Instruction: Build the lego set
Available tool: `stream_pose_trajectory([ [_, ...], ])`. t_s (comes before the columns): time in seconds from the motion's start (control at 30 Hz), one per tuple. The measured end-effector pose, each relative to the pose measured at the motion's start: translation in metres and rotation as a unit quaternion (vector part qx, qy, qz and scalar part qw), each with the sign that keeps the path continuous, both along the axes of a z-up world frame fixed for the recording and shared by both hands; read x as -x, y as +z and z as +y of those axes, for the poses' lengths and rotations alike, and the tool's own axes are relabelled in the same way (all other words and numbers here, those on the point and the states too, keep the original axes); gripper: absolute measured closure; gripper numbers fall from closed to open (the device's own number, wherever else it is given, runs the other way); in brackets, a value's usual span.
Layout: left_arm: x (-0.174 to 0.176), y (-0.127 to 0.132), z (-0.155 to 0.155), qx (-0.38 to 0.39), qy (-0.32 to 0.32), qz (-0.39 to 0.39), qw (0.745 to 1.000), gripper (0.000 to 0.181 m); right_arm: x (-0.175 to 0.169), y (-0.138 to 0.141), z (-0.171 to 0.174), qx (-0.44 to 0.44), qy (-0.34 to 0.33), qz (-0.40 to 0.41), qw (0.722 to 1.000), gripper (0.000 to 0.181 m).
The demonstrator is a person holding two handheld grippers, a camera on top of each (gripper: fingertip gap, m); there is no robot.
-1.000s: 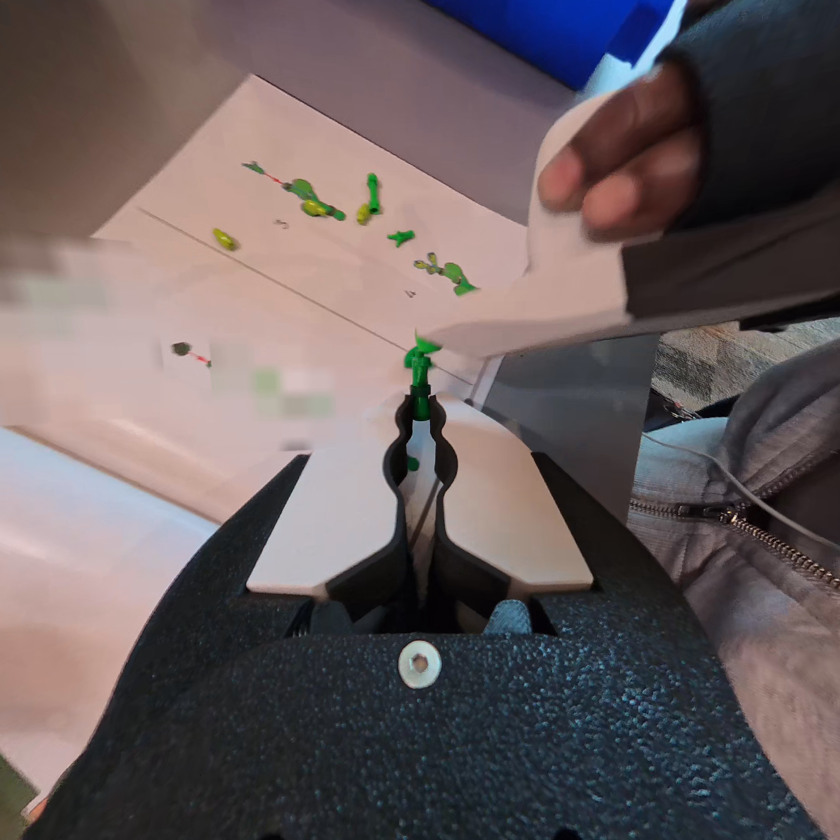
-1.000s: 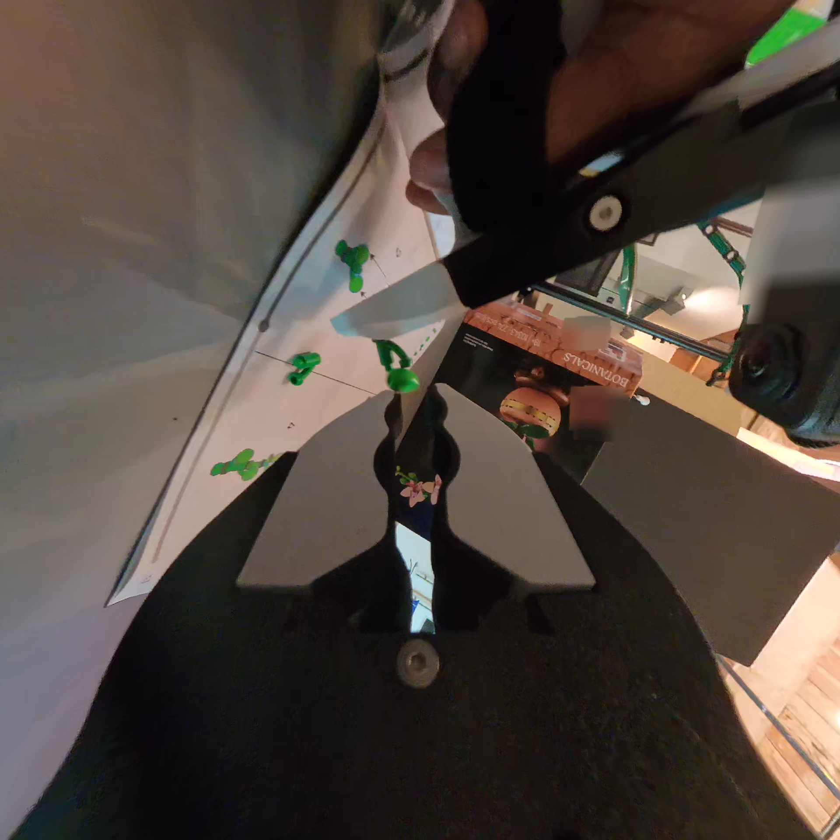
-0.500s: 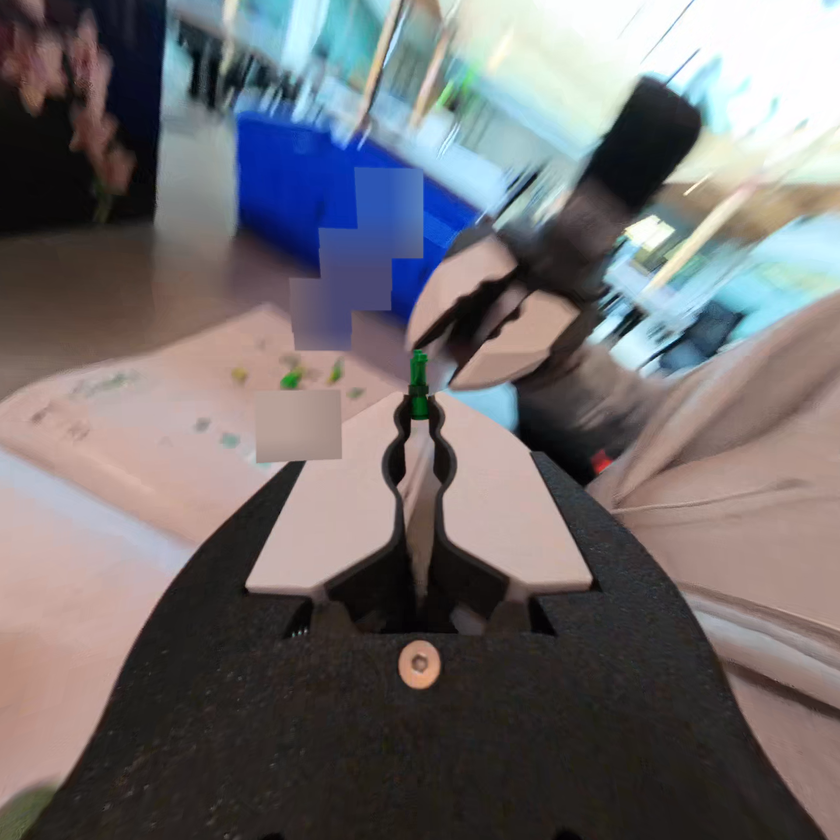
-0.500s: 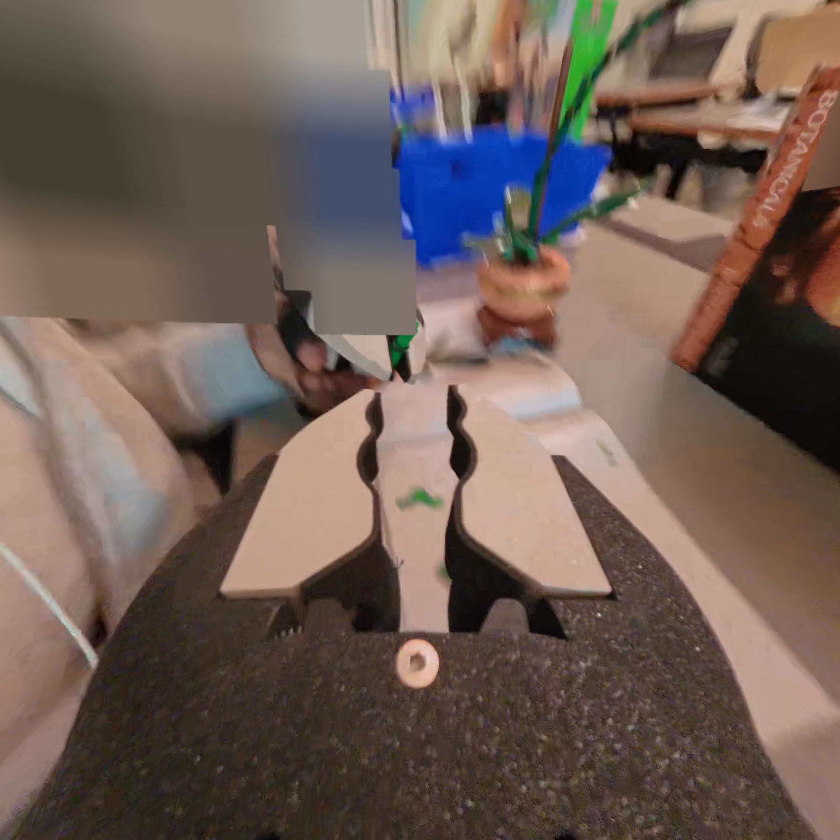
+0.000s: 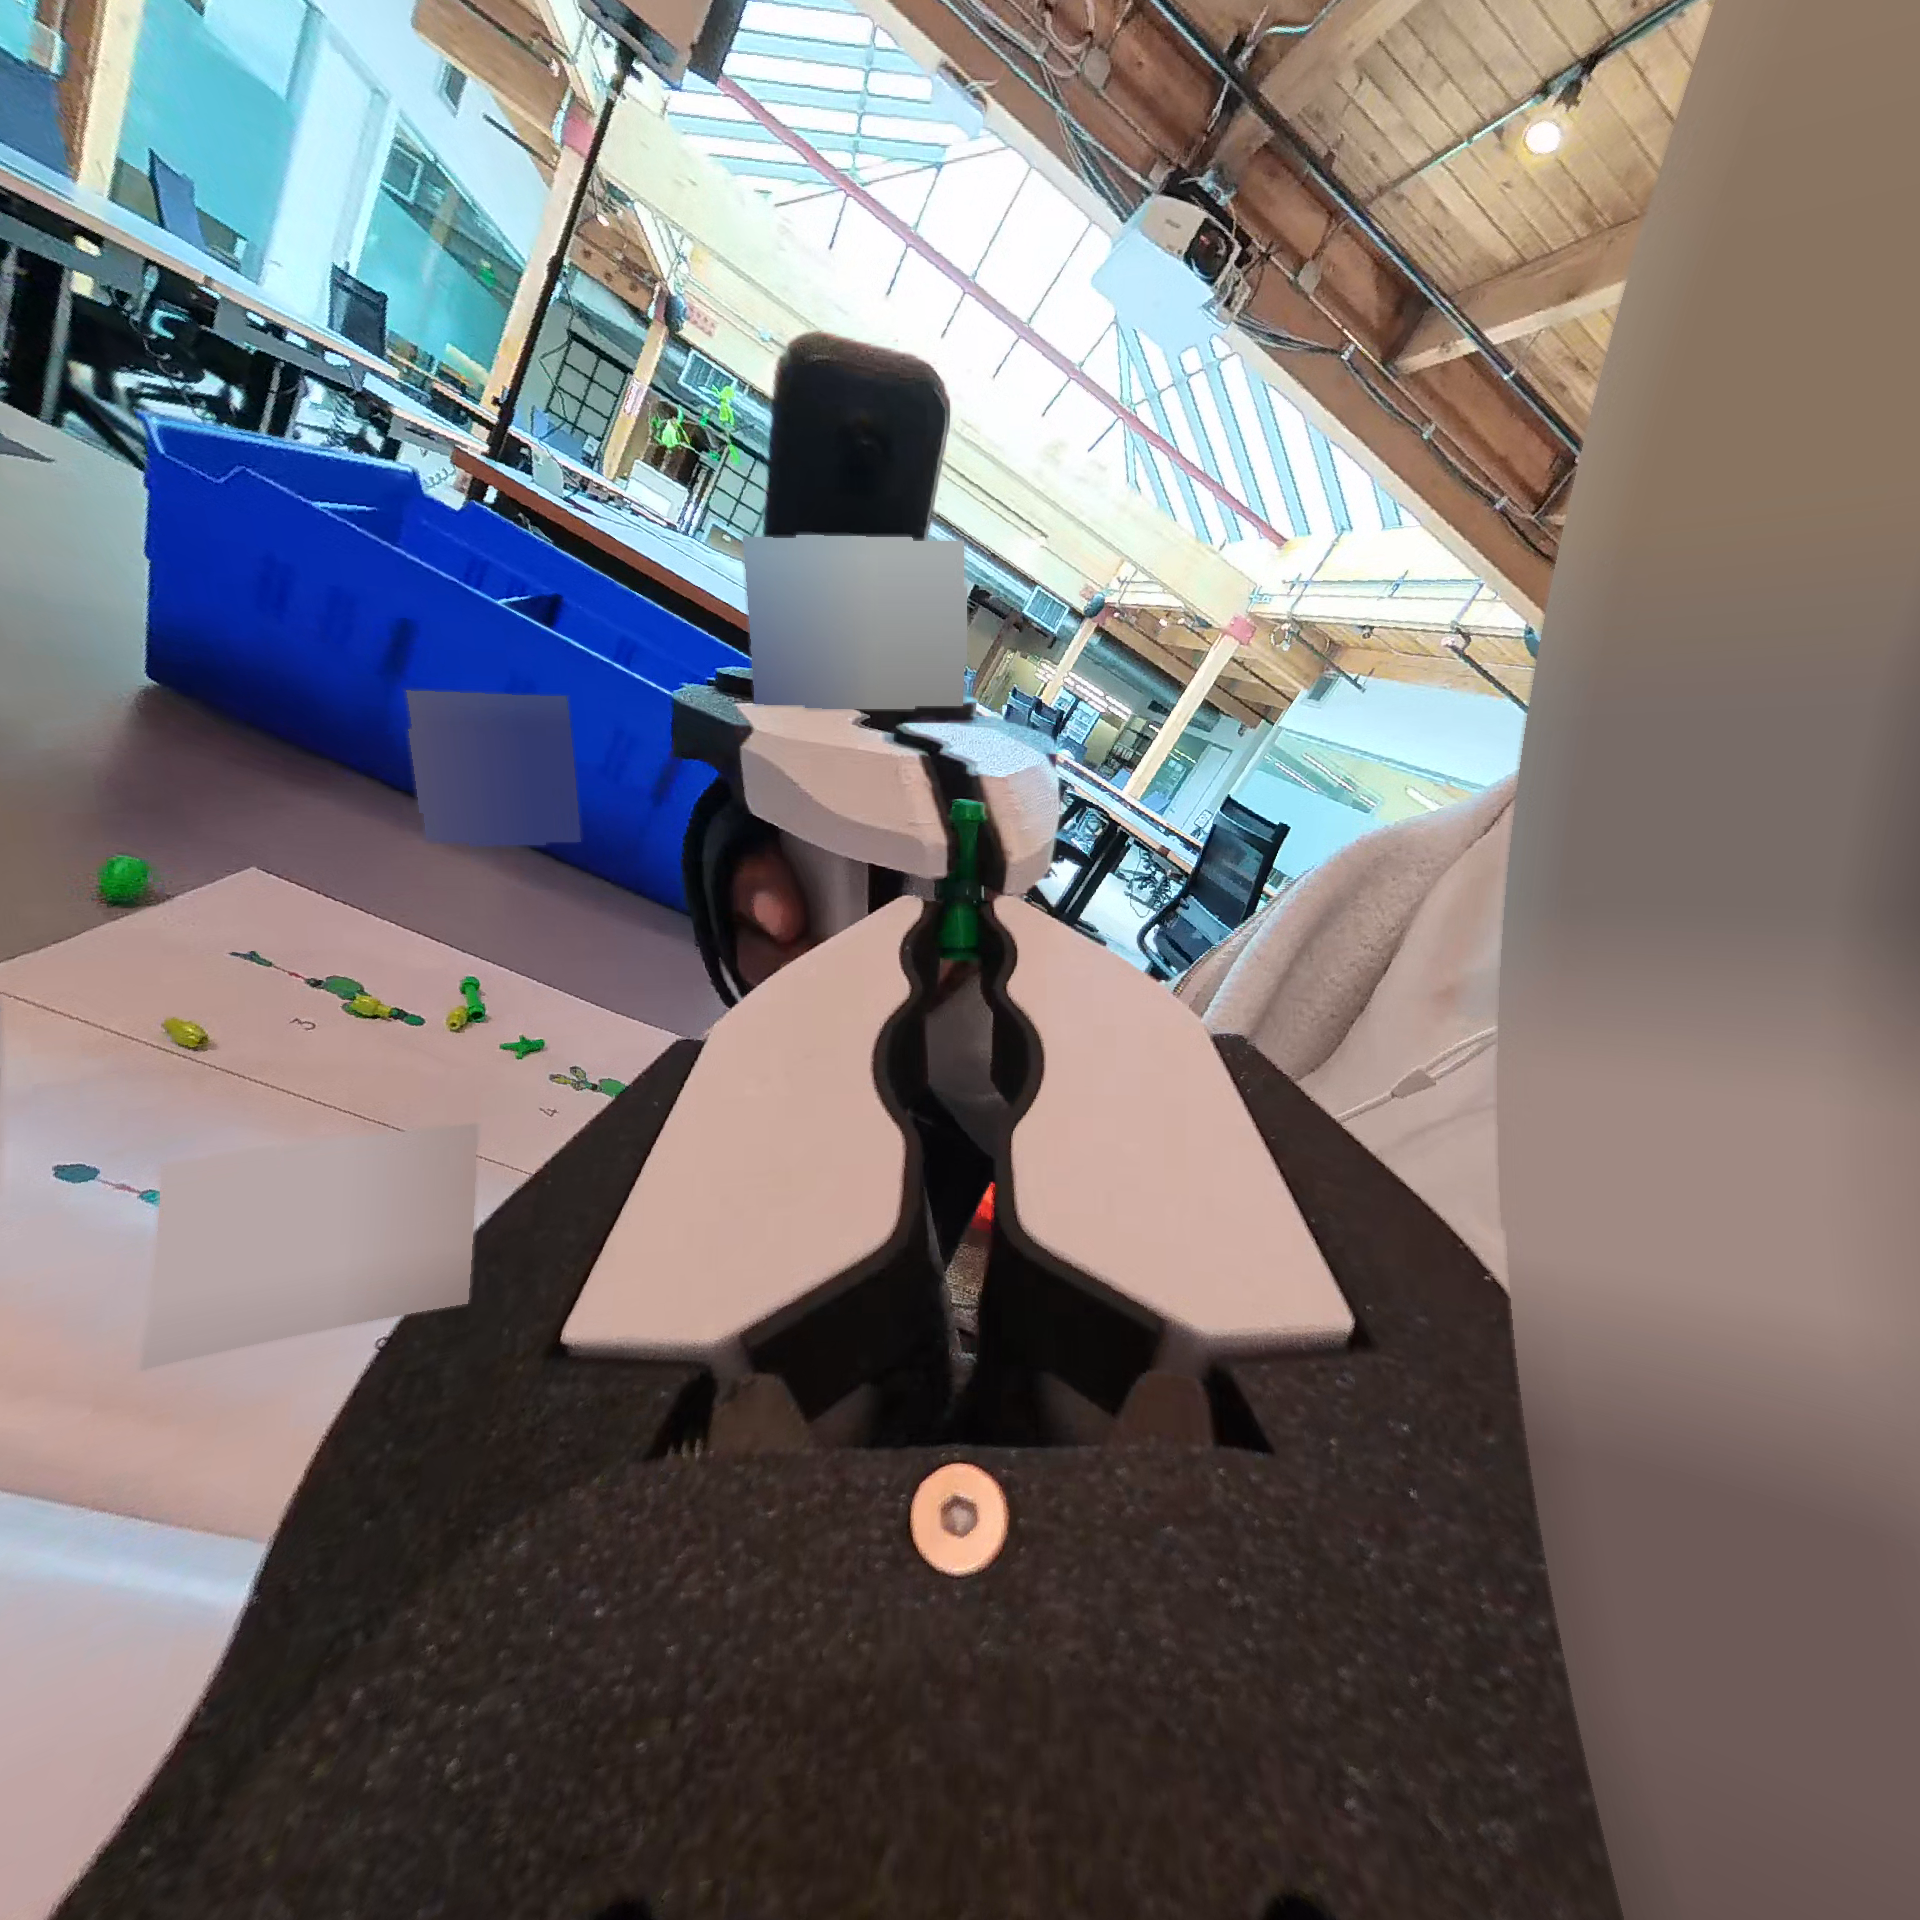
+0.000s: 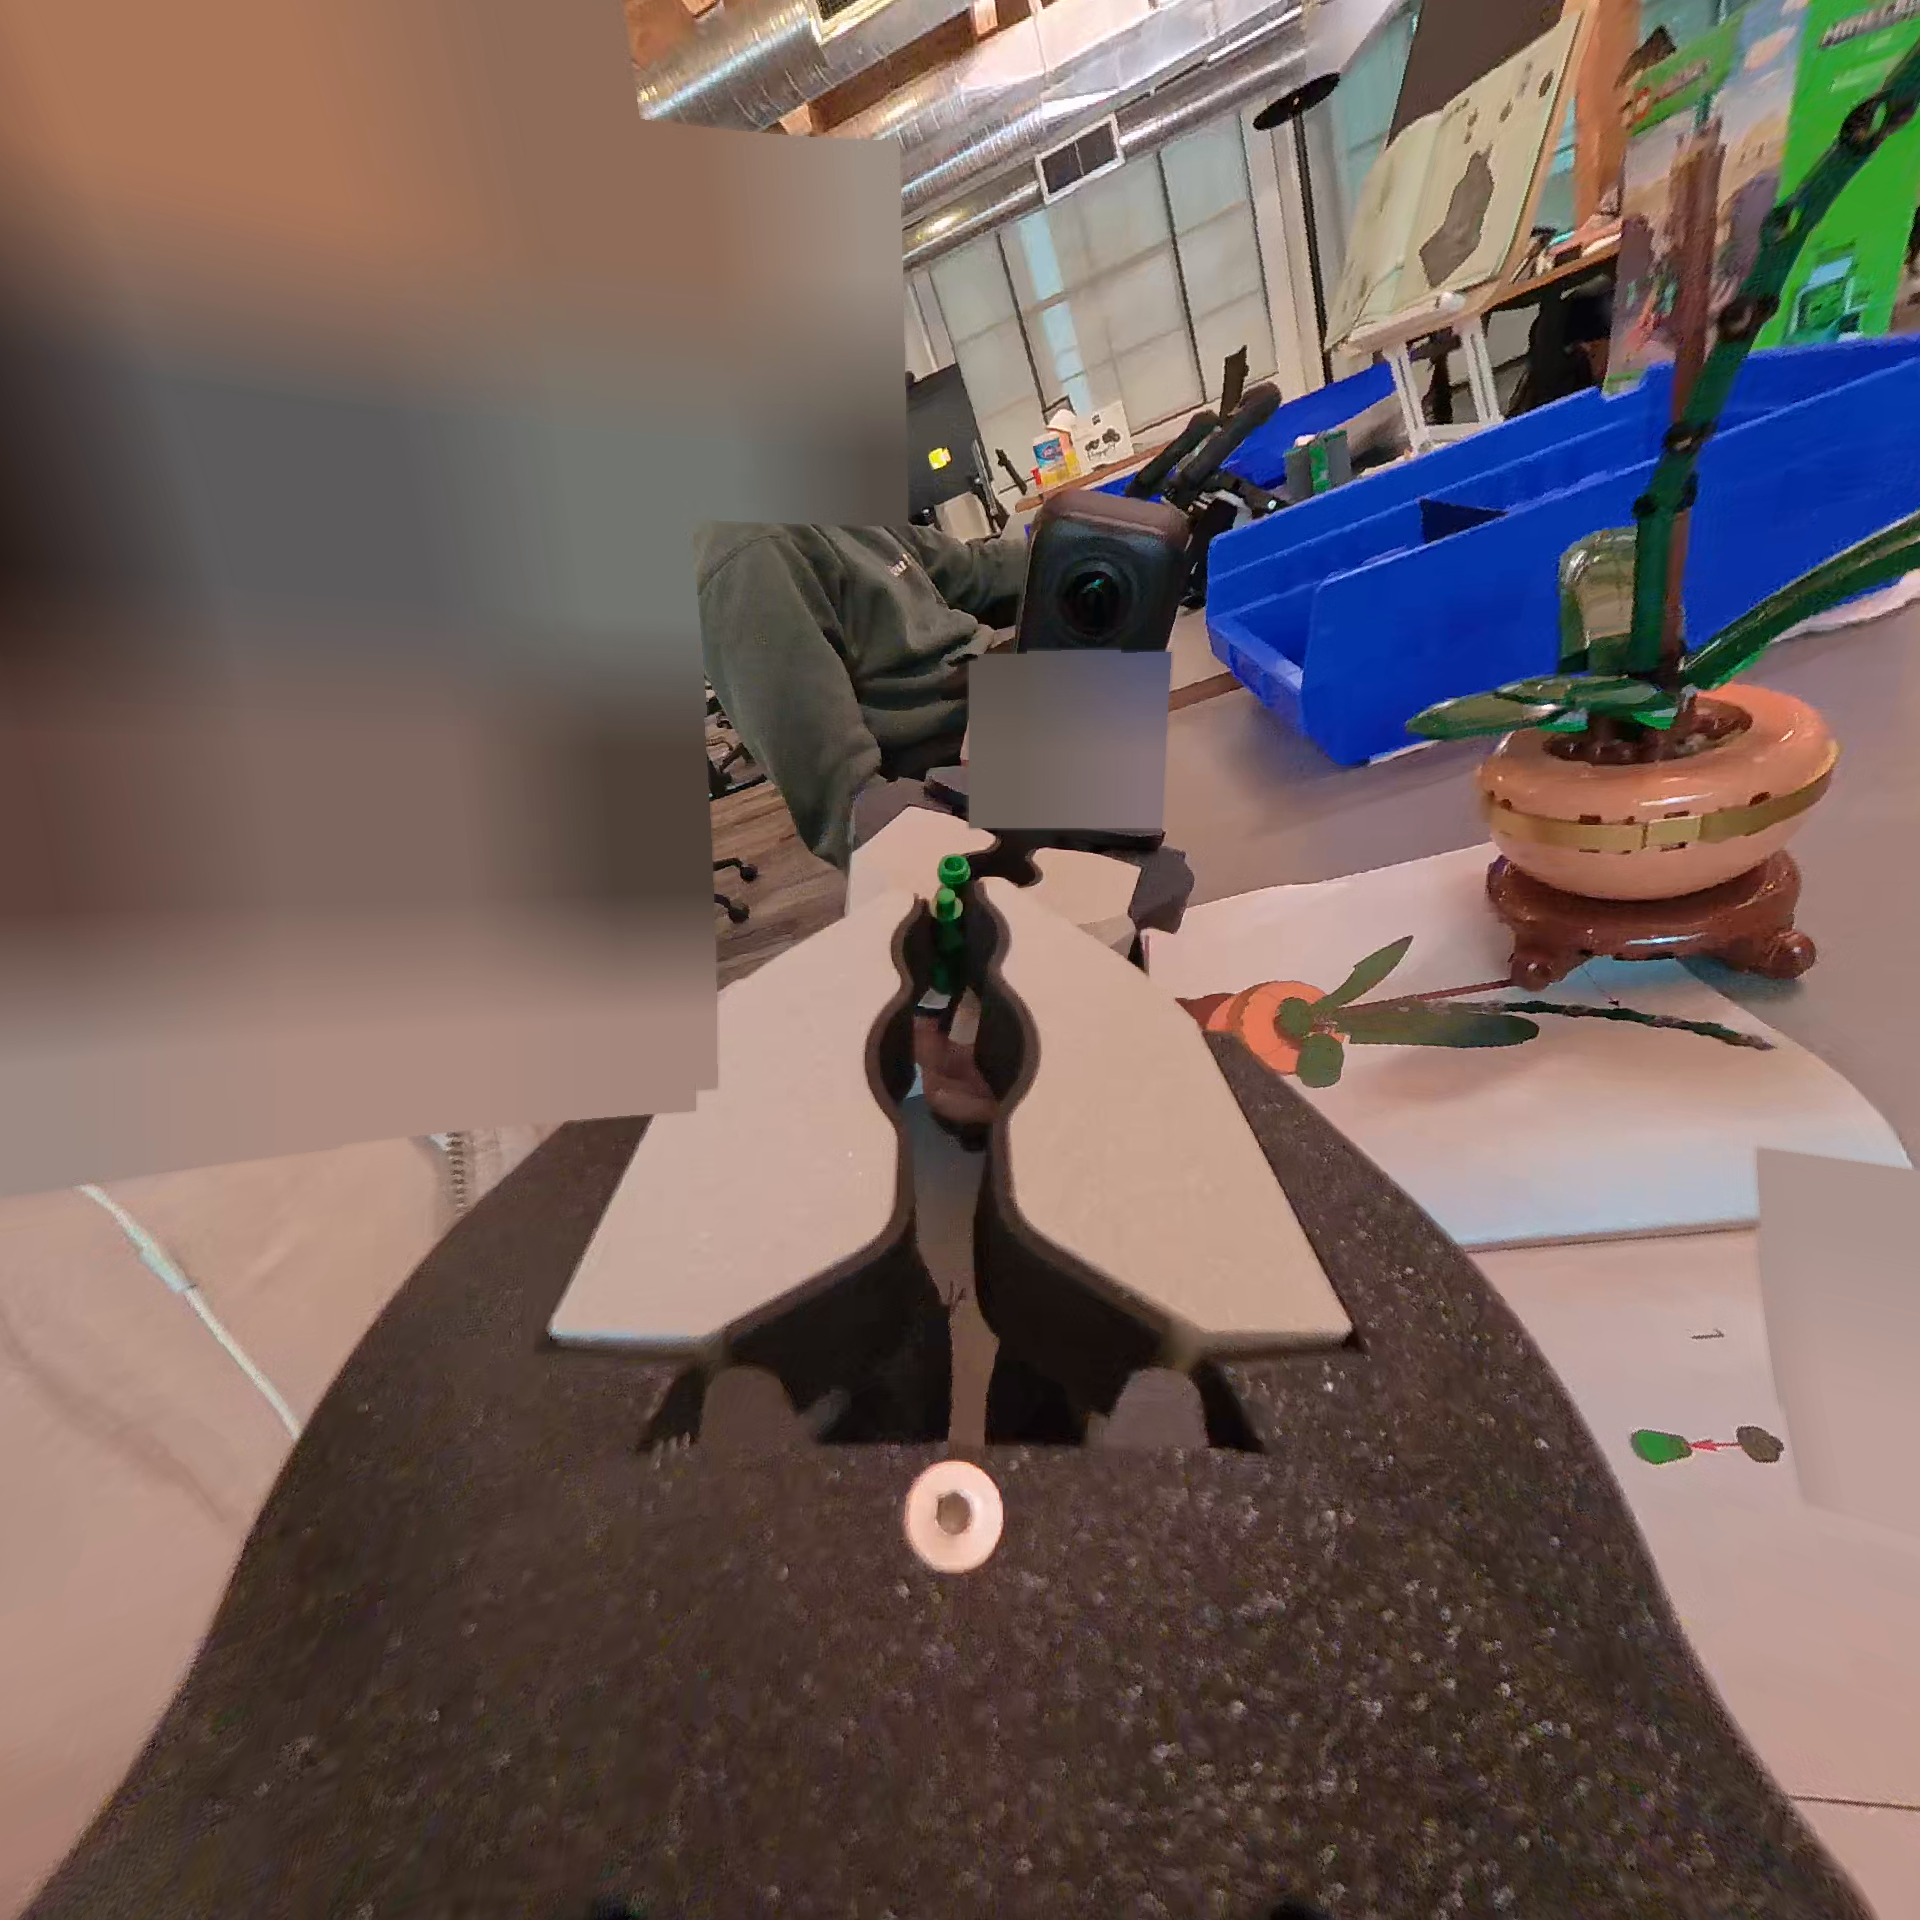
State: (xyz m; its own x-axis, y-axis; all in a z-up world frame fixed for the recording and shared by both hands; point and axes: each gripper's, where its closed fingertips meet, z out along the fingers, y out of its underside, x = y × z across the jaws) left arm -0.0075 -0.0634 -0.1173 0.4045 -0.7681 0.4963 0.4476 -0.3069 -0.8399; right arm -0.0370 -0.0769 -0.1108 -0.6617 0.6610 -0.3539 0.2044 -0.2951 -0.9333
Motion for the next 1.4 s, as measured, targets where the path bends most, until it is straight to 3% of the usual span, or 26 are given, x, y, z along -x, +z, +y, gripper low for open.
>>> stream_pose_trajectory([
  [0.13,0.006,0.004,0.004,-0.029,0.050,0.019,0.998,0.174,0.003,0.008,0.010,0.011,-0.053,0.020,0.998,0.177],
  [0.23,0.028,0.000,0.018,-0.068,0.198,0.110,0.972,0.162,0.005,0.021,0.036,0.076,-0.138,0.040,0.987,0.177],
  [0.3,0.046,-0.001,0.025,-0.119,0.325,0.222,0.912,0.156,0.006,0.019,0.049,0.088,-0.191,0.037,0.977,0.177],
  [0.37,0.054,0.009,0.025,-0.183,0.424,0.331,0.823,0.156,0.007,0.015,0.056,0.090,-0.230,0.033,0.968,0.176],
  [0.43,0.048,0.014,0.027,-0.225,0.459,0.420,0.750,0.155,0.008,0.012,0.058,0.098,-0.252,0.032,0.962,0.177],
  [0.57,0.031,0.010,0.039,-0.250,0.453,0.507,0.689,0.156,0.011,0.007,0.058,0.119,-0.269,0.022,0.955,0.177],
  [0.7,0.036,0.006,0.048,-0.252,0.469,0.591,0.606,0.164,0.015,0.003,0.051,0.128,-0.267,0.009,0.955,0.176],
  [0.77,0.037,0.005,0.048,-0.251,0.474,0.603,0.590,0.175,0.016,0.003,0.051,0.135,-0.268,0.010,0.954,0.176],
  [0.83,0.036,0.005,0.046,-0.249,0.473,0.576,0.618,0.175,0.014,0.006,0.046,0.118,-0.250,0.020,0.961,0.175],
  [0.93,0.032,0.010,0.039,-0.241,0.444,0.468,0.726,0.175,0.003,0.009,0.039,0.048,-0.207,0.053,0.976,0.147],
  [1.0,0.033,0.015,0.033,-0.229,0.420,0.379,0.792,0.175,-0.002,-0.006,0.062,-0.056,-0.247,0.029,0.967,0.130],
  [1.03,0.040,0.018,0.031,-0.216,0.418,0.340,0.814,0.175,-0.006,-0.018,0.090,-0.144,-0.301,-0.013,0.943,0.133],
  [1.07,0.045,0.020,0.029,-0.207,0.410,0.307,0.833,0.175,-0.014,-0.030,0.128,-0.249,-0.361,-0.083,0.895,0.144],
  [1.1,0.048,0.021,0.027,-0.202,0.398,0.280,0.850,0.175,-0.028,-0.039,0.167,-0.351,-0.403,-0.177,0.826,0.148],
  [1.13,0.050,0.023,0.024,-0.203,0.385,0.255,0.863,0.175,-0.046,-0.043,0.200,-0.424,-0.414,-0.276,0.757,0.141],
  [1.17,0.049,0.025,0.021,-0.206,0.368,0.234,0.876,0.175,-0.057,-0.042,0.221,-0.468,-0.387,-0.350,0.713,0.142],
  [1.2,0.046,0.026,0.018,-0.207,0.347,0.216,0.889,0.175,-0.053,-0.033,0.239,-0.493,-0.360,-0.375,0.698,0.152],
  [1.27,0.042,0.024,0.013,-0.202,0.317,0.186,0.908,0.175,-0.030,-0.025,0.267,-0.487,-0.298,-0.402,0.716,0.171],
  [1.3,0.041,0.021,0.011,-0.200,0.305,0.177,0.914,0.175,-0.016,-0.026,0.277,-0.439,-0.297,-0.424,0.734,0.176],
  [1.37,0.042,0.019,0.007,-0.203,0.298,0.167,0.918,0.175,0.019,-0.026,0.269,-0.271,-0.332,-0.392,0.814,0.181],
  [1.4,0.044,0.019,0.005,-0.208,0.298,0.167,0.917,0.175,0.024,-0.025,0.270,-0.229,-0.384,-0.342,0.826,0.181],
])
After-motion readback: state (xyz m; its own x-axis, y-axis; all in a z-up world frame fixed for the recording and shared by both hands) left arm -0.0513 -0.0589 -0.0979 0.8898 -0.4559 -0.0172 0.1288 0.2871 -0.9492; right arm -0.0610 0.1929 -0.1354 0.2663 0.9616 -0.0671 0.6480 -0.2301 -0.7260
